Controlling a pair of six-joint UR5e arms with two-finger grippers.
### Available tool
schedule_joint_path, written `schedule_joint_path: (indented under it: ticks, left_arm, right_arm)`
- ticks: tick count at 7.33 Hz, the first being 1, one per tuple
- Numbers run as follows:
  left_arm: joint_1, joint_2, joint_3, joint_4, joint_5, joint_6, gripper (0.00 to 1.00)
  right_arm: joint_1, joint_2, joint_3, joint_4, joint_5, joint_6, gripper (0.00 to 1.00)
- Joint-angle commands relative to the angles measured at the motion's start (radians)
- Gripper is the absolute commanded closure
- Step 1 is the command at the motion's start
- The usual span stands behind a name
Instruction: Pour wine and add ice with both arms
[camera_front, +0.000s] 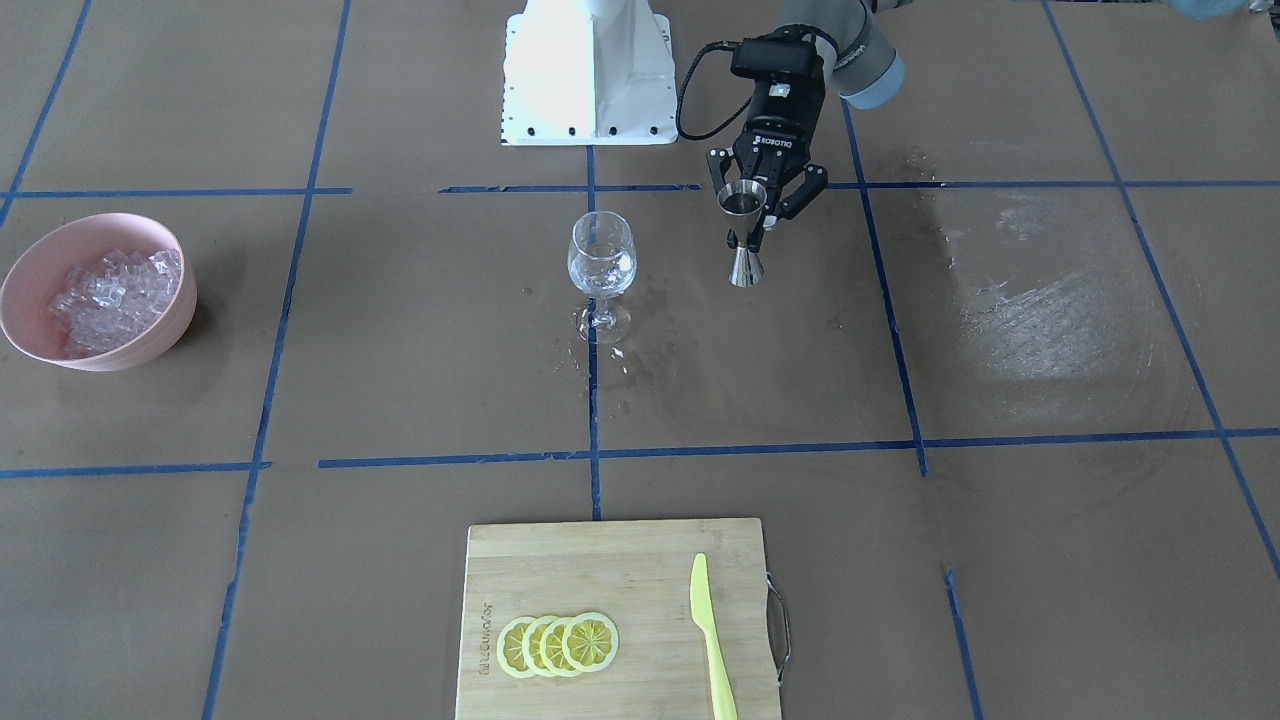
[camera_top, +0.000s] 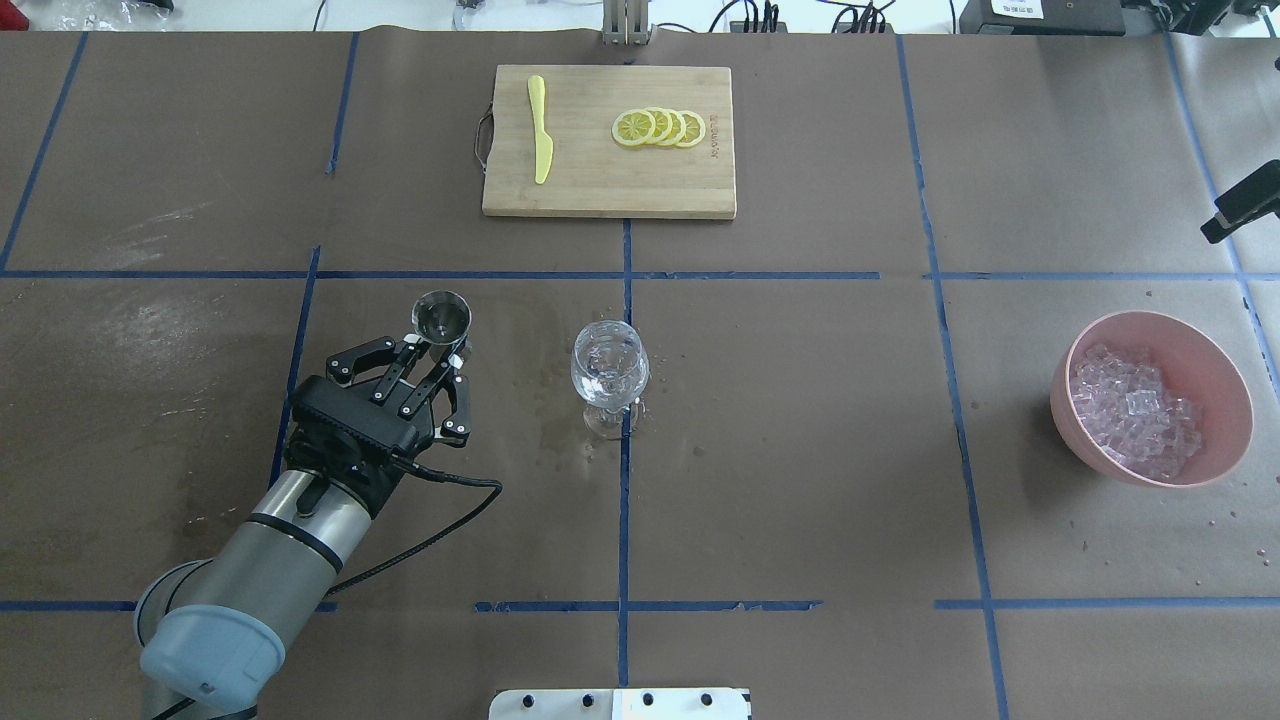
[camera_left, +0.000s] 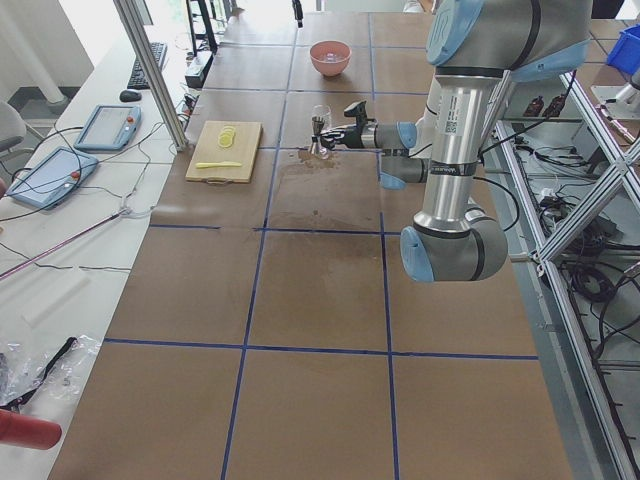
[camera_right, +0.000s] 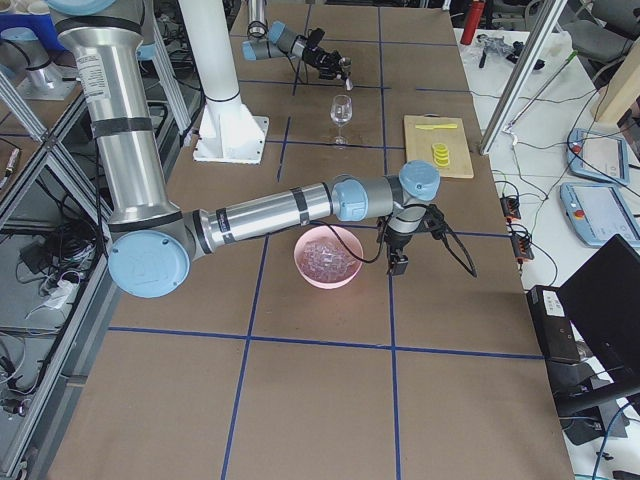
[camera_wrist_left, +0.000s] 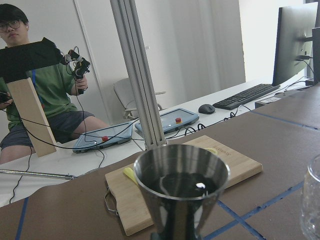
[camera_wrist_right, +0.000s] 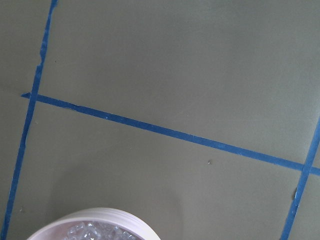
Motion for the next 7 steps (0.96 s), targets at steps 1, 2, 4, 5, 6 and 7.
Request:
schedule_joint_path:
  ticks: [1,2,4,5,6,7]
  left_arm:
    - [-0.02,-0.063,-0.001,0.151,-0.038,0.004,1.0]
    - [-0.027,-0.077,-0.001,0.165,-0.04,0.007,1.0]
    - [-0.062,-0.092,-0.015,0.225,-0.105,0.077,1.0]
    - [-0.086,-0.095,-0.03,0.265,-0.176,0.079,1.0]
    - [-0.114,-0.101,-0.08,0.332,-0.275,0.099,1.0]
    - [-0.12,-0.101,-0.1,0.368,-0.326,0.1,1.0]
  right_arm:
    - [0.0,0.002,0.007,0.002,0.0,0.0,0.0]
    - [0.0,0.0,0.004,0.024,-0.003,0.0,0.0]
    - [0.0,-0.001,-0.001,0.04,-0.006,0.0,0.0]
    - [0.0,0.0,-0.003,0.04,-0.006,0.0,0.0]
    - [0.0,0.0,-0.001,0.04,-0.005,0.0,0.0]
    - [0.0,0.0,-0.003,0.04,-0.006,0.0,0.0]
